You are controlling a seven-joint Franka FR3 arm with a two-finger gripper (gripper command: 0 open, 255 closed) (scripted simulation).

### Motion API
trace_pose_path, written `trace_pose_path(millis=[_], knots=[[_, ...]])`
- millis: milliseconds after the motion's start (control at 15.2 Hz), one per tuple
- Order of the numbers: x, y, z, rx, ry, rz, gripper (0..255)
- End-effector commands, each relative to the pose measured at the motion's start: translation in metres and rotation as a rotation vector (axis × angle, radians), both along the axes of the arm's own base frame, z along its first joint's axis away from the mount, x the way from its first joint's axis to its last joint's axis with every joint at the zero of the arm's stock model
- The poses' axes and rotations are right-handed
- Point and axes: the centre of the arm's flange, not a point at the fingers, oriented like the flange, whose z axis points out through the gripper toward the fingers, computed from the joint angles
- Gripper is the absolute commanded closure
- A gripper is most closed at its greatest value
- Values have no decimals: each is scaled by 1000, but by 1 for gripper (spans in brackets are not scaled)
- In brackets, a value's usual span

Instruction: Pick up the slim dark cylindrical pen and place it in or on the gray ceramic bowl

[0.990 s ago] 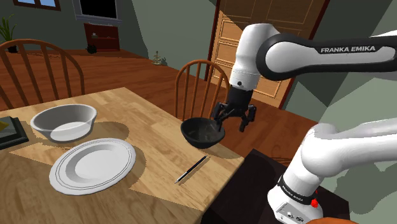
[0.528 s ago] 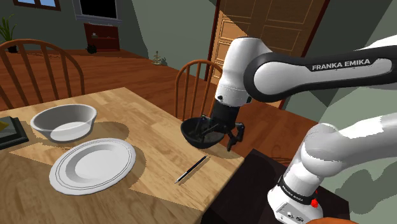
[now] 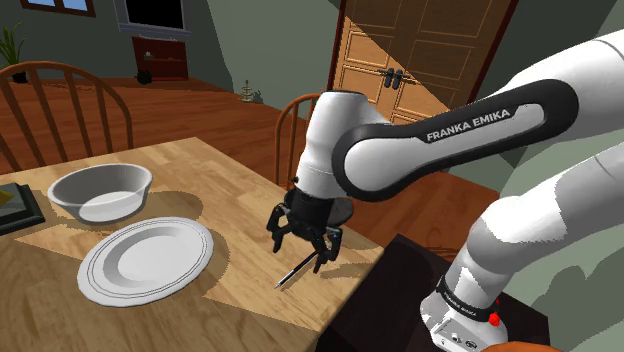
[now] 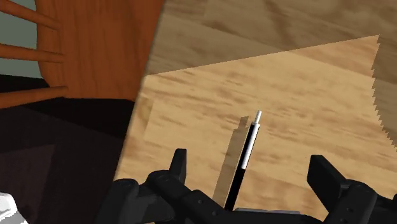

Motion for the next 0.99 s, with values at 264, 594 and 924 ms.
trace_pose_path(millis=[264,594,924], knots=[[12,26,-33,20,17,-112,0],[11,31,-56,20,17,-112,0],[11,31,-56,20,17,-112,0]])
